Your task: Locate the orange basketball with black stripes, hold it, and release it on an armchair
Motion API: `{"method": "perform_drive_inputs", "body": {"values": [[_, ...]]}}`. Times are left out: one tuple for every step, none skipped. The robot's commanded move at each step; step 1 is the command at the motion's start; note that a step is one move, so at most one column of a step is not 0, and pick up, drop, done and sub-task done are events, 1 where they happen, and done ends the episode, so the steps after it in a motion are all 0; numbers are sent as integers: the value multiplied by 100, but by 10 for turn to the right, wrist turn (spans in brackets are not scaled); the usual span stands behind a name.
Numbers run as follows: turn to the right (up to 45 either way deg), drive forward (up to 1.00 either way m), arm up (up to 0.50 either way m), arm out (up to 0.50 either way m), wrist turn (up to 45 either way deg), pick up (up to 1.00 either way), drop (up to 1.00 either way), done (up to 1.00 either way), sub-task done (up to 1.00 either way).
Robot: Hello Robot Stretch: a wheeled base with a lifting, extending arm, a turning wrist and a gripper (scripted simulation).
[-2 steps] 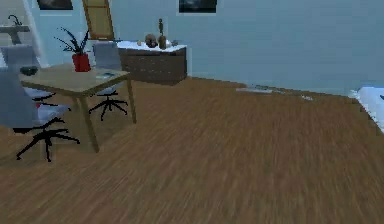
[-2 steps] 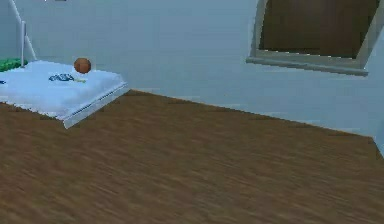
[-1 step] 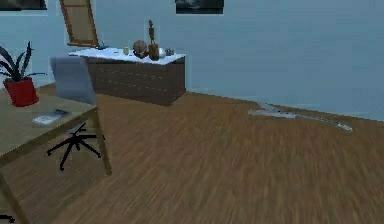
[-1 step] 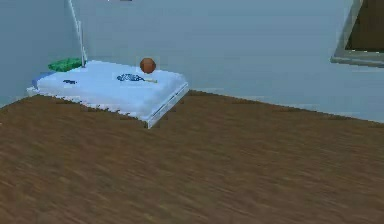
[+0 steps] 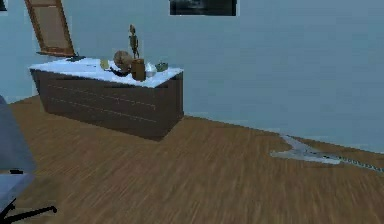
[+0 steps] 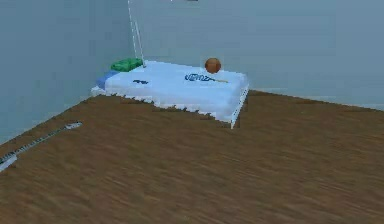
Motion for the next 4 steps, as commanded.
{"method": "perform_drive_inputs", "body": {"values": [[0, 100, 0, 0, 0, 0, 0, 0, 0], [0, 80, 0, 0, 0, 0, 0, 0, 0], [-450, 0, 0, 0, 0, 0, 0, 0, 0], [-450, 0, 0, 0, 0, 0, 0, 0, 0]]}}
